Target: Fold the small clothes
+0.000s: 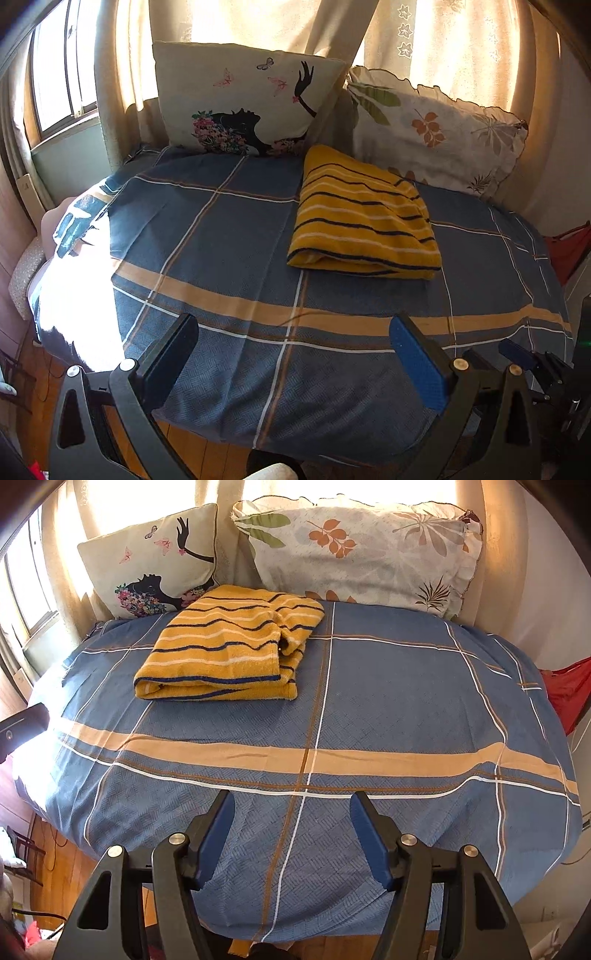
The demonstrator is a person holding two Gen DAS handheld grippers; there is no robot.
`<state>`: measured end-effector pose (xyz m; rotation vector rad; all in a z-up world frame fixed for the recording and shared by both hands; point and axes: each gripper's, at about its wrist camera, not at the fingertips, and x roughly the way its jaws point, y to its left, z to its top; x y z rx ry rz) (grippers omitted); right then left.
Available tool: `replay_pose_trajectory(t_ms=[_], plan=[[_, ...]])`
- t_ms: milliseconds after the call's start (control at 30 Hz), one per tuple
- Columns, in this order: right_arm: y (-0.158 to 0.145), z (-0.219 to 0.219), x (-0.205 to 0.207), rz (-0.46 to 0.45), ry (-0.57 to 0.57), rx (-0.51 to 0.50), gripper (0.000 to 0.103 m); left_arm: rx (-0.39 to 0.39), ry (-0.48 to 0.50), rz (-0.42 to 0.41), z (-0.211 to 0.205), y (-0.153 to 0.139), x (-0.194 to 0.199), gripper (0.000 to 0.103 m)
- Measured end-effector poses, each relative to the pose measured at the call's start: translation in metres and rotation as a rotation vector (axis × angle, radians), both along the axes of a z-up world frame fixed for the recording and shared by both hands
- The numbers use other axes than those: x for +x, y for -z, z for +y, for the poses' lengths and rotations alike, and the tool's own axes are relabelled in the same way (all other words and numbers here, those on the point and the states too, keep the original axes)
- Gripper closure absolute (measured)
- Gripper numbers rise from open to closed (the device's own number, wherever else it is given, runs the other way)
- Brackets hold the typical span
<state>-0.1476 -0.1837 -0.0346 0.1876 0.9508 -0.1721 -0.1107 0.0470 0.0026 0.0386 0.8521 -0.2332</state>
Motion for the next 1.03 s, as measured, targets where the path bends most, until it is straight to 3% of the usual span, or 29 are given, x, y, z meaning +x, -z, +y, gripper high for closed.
replay_pose_trajectory(t_ms=[533,1033], plan=[[0.01,0.001,0.019,0.04,-0.04,-0.006,0.033,-0.015,0.015,0.133,-0.009,0.024,0.017,0.0],[0.017,0.0,0.034,0.066,-0.042,-0.001,0.033,0.013,0.019,0.166,-0.013,0.031,0.031,0.0]])
